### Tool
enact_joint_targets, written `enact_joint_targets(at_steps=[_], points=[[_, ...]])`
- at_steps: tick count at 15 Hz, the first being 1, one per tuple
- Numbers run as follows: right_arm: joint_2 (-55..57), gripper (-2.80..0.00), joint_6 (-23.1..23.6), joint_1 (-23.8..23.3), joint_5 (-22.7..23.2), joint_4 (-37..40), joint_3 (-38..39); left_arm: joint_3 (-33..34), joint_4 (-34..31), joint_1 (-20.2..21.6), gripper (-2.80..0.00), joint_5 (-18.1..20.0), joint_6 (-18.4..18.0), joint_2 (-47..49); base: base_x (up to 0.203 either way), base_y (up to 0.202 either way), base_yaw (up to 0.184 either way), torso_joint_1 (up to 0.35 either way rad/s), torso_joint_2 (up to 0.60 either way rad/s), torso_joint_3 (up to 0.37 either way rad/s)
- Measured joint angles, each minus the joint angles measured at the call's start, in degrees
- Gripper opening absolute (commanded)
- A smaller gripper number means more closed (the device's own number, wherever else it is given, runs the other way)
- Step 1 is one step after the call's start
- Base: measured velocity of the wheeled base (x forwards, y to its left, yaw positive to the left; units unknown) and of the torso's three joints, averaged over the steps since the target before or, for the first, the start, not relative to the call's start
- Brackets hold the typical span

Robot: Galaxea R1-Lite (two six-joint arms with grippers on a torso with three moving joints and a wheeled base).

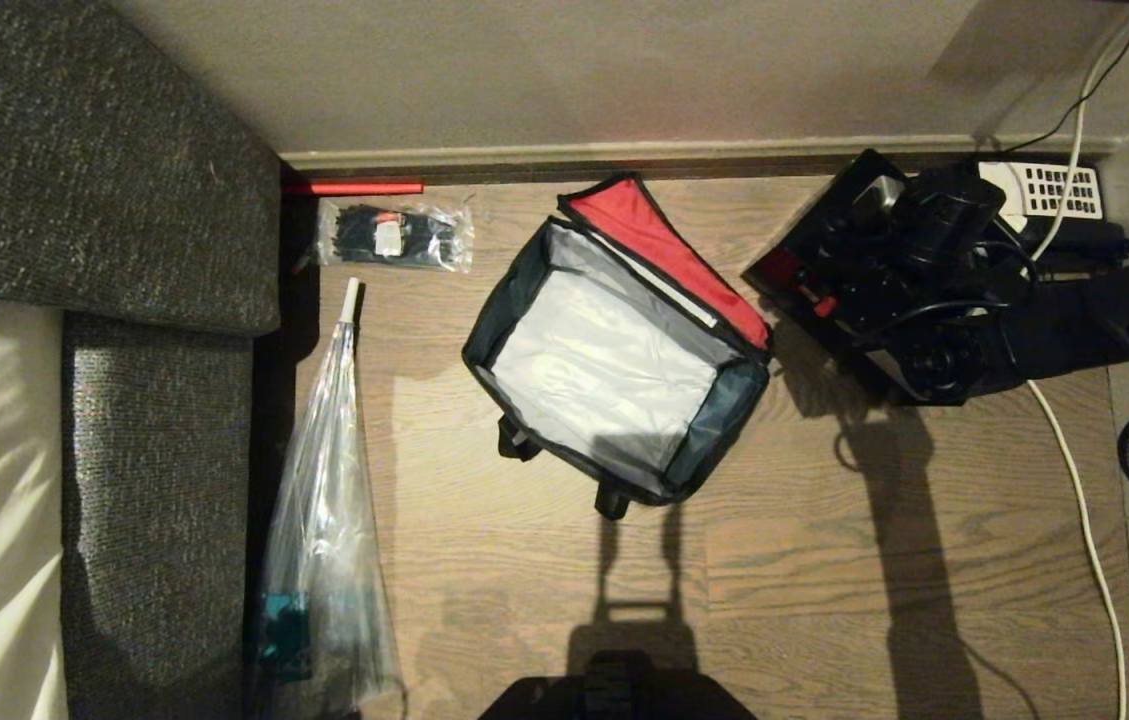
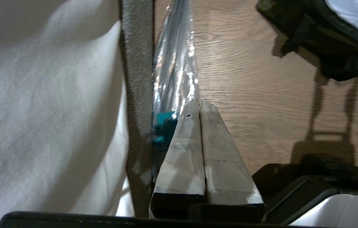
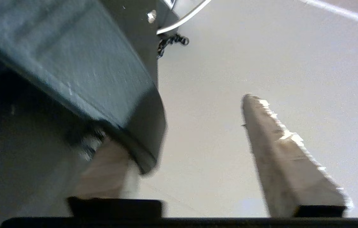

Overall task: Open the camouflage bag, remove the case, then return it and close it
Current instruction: Release the handle

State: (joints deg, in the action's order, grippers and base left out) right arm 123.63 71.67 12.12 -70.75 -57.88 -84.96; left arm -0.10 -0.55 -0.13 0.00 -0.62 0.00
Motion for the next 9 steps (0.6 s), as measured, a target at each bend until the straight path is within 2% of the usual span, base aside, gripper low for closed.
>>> enact_joint_targets(at_steps=[2,5,9], points=[[0.2,0.0,-0.1,0.0,0.1,0.1,3.1,0.0,0.0,0.0,-2.8,0.0,0.0,0.0,0.0,0.0,0.0,0.0,0.0,0.0],[-0.5,0.0,-0.4,0.3,0.6,0.8,12.4,0.0,0.0,0.0,-2.8,0.0,0.0,0.0,0.0,0.0,0.0,0.0,0.0,0.0],[-3.5,0.0,-6.1,3.5,2.3,5.9,21.4,0.0,0.0,0.0,-2.8,0.0,0.0,0.0,0.0,0.0,0.0,0.0,0.0,0.0]])
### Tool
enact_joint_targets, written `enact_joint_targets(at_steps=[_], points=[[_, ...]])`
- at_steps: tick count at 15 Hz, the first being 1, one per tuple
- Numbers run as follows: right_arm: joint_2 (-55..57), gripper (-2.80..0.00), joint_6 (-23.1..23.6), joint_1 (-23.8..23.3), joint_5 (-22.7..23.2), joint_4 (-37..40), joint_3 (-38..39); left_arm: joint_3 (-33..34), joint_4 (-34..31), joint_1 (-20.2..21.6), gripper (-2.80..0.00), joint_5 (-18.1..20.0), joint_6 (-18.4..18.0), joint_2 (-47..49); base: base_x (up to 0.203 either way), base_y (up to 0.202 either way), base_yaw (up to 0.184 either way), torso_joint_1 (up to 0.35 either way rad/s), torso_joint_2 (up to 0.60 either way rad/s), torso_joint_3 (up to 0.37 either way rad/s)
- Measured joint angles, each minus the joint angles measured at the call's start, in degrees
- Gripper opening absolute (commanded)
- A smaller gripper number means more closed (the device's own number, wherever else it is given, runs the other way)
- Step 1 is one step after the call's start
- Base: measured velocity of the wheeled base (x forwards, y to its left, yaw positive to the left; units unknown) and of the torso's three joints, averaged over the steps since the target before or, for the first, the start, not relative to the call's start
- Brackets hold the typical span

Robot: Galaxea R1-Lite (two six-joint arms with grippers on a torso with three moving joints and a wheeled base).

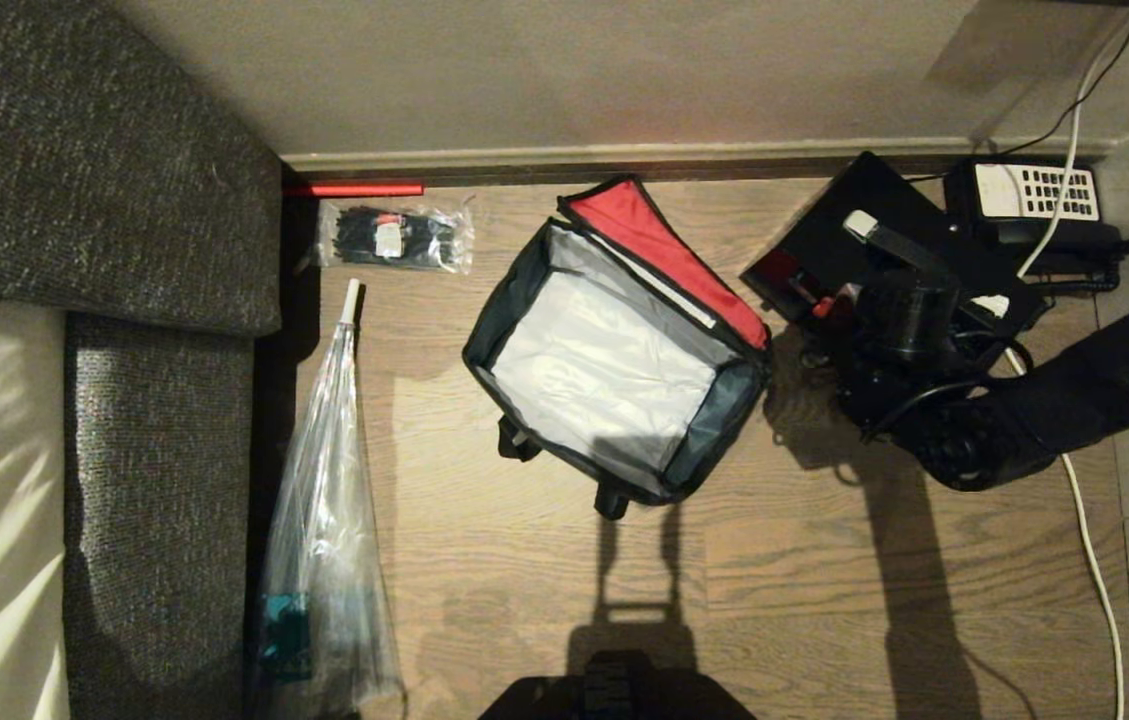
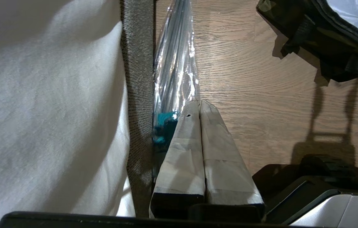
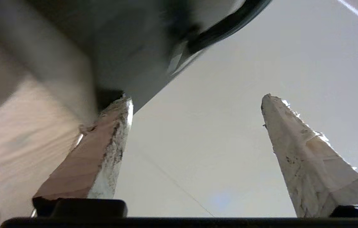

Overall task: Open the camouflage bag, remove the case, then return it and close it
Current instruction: Release the handle, then grip the handle again

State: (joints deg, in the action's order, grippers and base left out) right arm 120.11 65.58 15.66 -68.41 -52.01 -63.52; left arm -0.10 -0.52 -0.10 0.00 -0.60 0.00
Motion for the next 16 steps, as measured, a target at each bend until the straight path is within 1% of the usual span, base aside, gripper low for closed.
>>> enact_joint_targets(at_steps=[1,2,4,7,9,11,13,14,16], points=[[-1.3,0.0,-0.4,0.8,0.2,1.5,0.8,0.0,0.0,0.0,-2.8,0.0,0.0,0.0,0.0,0.0,0.0,0.0,0.0,0.0],[-2.7,-2.8,-0.8,1.5,0.3,2.8,1.4,0.0,0.0,0.0,-2.8,0.0,0.0,0.0,0.0,0.0,0.0,0.0,0.0,0.0],[-6.3,-2.8,-1.2,2.7,1.2,4.7,3.0,0.0,0.0,0.0,-2.8,0.0,0.0,0.0,0.0,0.0,0.0,0.0,0.0,0.0],[-14.0,-2.8,-1.3,3.8,3.2,7.9,7.6,0.0,0.0,0.0,-2.8,0.0,0.0,0.0,0.0,0.0,0.0,0.0,0.0,0.0],[-21.0,-2.8,-1.3,4.1,3.9,11.1,11.1,0.0,0.0,0.0,-2.8,0.0,0.0,0.0,0.0,0.0,0.0,0.0,0.0,0.0],[-30.3,-2.8,-2.0,4.2,5.8,15.9,15.1,0.0,0.0,0.0,-2.8,0.0,0.0,0.0,0.0,0.0,0.0,0.0,0.0,0.0],[-41.4,-2.8,-4.9,4.3,8.3,21.5,19.9,0.0,0.0,0.0,-2.8,0.0,0.0,0.0,0.0,0.0,0.0,0.0,0.0,0.0],[-47.6,-2.8,-7.3,4.2,9.4,24.7,22.4,0.0,0.0,0.0,-2.8,0.0,0.0,0.0,0.0,0.0,0.0,0.0,0.0,0.0],[-60.2,-2.8,-14.6,3.2,13.1,32.1,27.3,0.0,0.0,0.0,-2.8,0.0,0.0,0.0,0.0,0.0,0.0,0.0,0.0,0.0]])
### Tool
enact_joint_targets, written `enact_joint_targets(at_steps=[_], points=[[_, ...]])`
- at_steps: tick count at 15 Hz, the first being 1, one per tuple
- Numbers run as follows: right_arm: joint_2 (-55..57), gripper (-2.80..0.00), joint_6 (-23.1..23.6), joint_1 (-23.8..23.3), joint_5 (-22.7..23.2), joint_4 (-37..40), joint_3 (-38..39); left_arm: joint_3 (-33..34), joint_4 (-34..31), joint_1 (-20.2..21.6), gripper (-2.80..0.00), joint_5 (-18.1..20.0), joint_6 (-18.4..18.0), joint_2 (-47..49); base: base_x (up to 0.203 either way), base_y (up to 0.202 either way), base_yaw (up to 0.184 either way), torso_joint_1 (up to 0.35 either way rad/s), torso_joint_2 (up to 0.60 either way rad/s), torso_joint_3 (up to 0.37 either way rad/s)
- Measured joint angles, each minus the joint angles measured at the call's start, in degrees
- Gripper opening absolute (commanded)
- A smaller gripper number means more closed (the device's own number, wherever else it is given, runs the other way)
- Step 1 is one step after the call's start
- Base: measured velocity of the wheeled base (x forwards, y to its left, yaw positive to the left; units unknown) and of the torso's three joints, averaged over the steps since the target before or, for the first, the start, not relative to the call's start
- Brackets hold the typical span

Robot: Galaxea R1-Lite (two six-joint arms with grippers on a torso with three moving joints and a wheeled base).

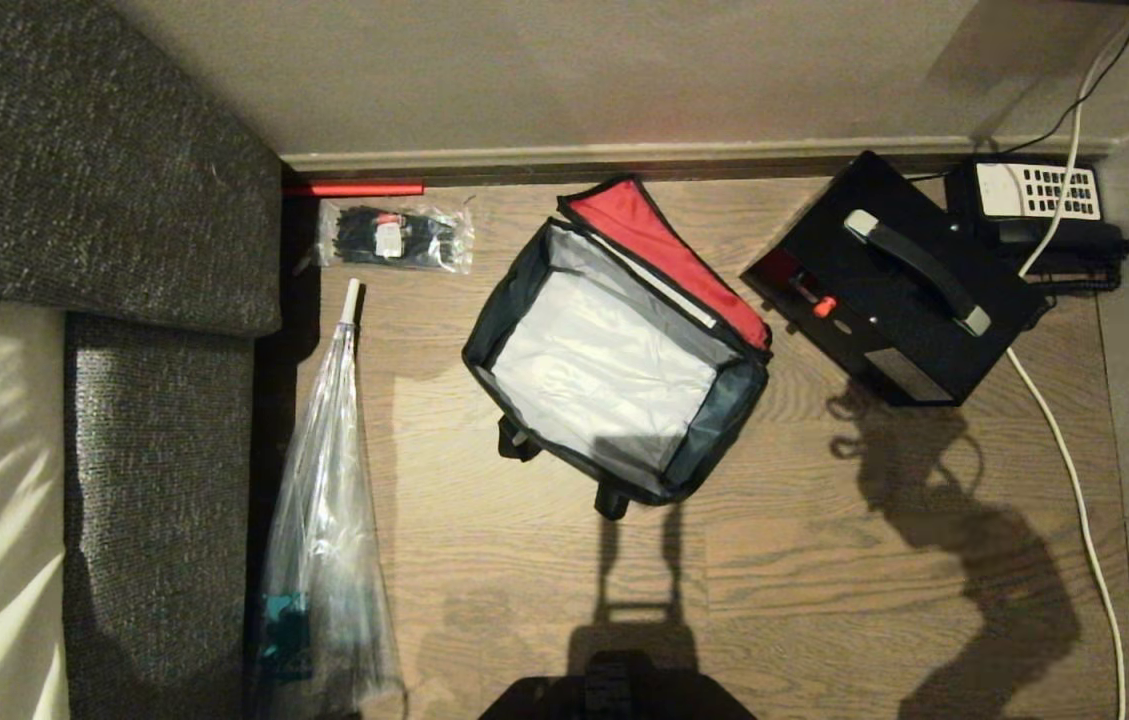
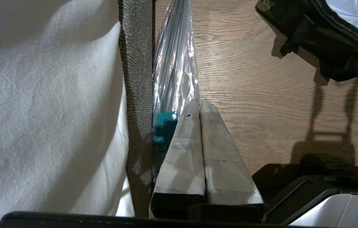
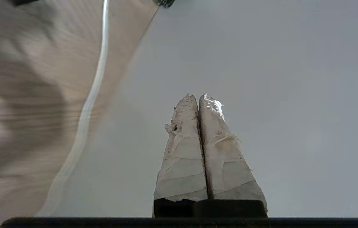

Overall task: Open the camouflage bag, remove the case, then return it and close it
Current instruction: Grip the handle again

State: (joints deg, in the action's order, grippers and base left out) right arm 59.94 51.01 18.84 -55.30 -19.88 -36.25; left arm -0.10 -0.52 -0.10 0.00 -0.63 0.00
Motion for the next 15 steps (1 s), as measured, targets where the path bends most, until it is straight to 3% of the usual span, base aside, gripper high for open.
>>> enact_joint_targets(at_steps=[2,5,8,9,12,15], points=[[-12.8,-2.8,-13.3,-2.5,8.7,9.2,6.3,0.0,0.0,0.0,-2.8,0.0,0.0,0.0,0.0,0.0,0.0,0.0,0.0,0.0],[-30.3,-2.8,-37.0,-8.2,27.5,21.2,16.6,0.0,0.0,0.0,-2.8,0.0,-0.1,0.0,0.0,0.0,0.0,0.0,0.0,0.0],[-40.7,-2.8,-53.9,-12.0,41.3,26.3,28.0,0.0,0.0,0.0,-2.8,0.0,-0.1,0.0,0.0,0.0,0.0,0.0,0.0,0.0],[-42.3,-2.8,-56.2,-13.5,45.0,25.8,29.8,0.0,0.0,0.0,-2.8,0.0,0.0,0.0,0.0,0.0,0.0,0.0,0.0,0.0],[-46.8,-2.8,-53.6,-19.8,53.5,21.6,34.3,0.0,0.0,0.0,-2.8,0.0,0.0,0.0,0.0,0.0,0.0,0.0,0.0,0.0],[-54.7,-2.8,-53.1,-19.6,54.6,18.7,36.0,0.0,0.0,0.0,-2.8,0.0,0.0,0.0,0.0,0.0,0.0,0.0,0.0,0.0]])
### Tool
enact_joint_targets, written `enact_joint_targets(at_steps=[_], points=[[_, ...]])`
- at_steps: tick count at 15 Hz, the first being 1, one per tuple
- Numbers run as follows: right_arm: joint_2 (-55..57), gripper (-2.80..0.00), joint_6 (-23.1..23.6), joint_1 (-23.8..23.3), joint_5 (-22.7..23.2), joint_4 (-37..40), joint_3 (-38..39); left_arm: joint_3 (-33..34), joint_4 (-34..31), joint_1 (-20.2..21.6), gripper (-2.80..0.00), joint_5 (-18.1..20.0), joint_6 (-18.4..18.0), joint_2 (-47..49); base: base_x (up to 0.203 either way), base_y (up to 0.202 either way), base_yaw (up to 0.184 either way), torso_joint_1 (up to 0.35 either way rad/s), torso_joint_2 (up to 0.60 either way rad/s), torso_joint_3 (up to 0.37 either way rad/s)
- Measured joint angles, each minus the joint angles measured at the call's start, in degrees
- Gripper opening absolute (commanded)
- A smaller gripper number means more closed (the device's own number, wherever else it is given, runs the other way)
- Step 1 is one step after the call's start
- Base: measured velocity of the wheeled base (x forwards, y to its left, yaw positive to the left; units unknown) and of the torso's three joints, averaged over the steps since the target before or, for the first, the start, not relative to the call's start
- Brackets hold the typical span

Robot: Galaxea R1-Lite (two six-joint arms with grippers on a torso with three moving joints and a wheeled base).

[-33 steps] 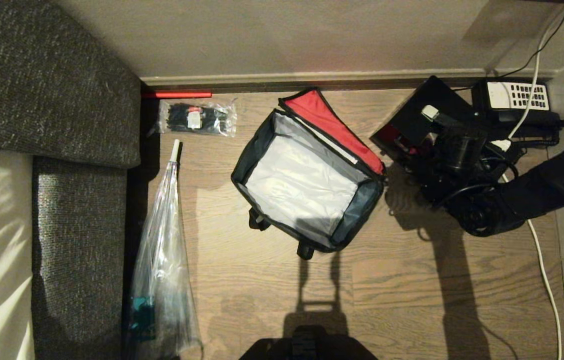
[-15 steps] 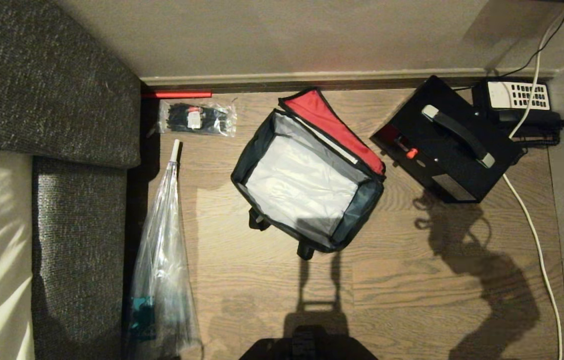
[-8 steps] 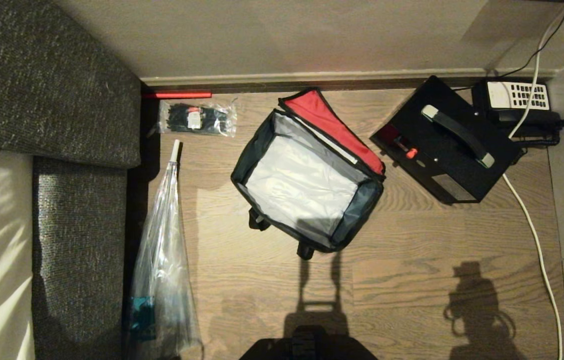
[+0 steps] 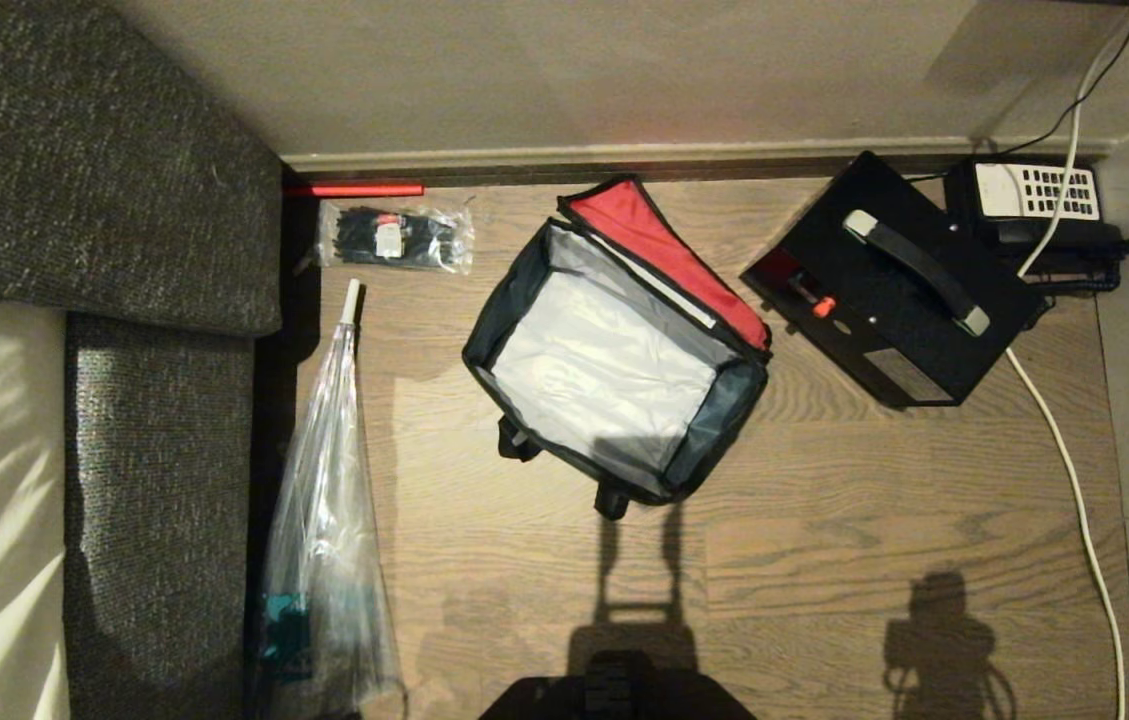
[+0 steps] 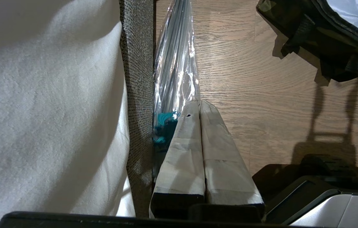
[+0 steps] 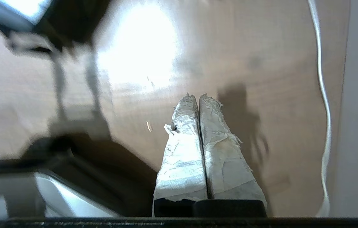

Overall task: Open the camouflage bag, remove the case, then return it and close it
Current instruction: Grip the handle again

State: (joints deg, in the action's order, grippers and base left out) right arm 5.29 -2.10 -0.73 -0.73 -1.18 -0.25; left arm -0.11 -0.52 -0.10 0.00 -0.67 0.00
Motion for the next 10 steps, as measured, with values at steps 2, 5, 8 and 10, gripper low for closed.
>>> enact_joint_targets(at_steps=[2,5,8,10], points=[[-3.1,-2.8,-0.9,0.6,0.1,-0.6,0.1,0.0,0.0,0.0,-2.8,0.0,0.0,0.0,0.0,0.0,0.0,0.0,0.0,0.0],[-5.0,-2.8,-0.9,0.8,0.1,-0.7,0.2,0.0,0.0,0.0,-2.8,0.0,0.0,0.0,0.0,0.0,0.0,0.0,0.0,0.0],[-5.5,-2.8,-1.0,0.8,0.1,-0.7,0.2,0.0,0.0,0.0,-2.8,0.0,0.0,0.0,0.0,0.0,0.0,0.0,0.0,0.0],[-5.6,-2.8,-1.0,0.8,0.1,-0.7,0.2,0.0,0.0,0.0,-2.8,0.0,0.0,0.0,0.0,0.0,0.0,0.0,0.0,0.0]])
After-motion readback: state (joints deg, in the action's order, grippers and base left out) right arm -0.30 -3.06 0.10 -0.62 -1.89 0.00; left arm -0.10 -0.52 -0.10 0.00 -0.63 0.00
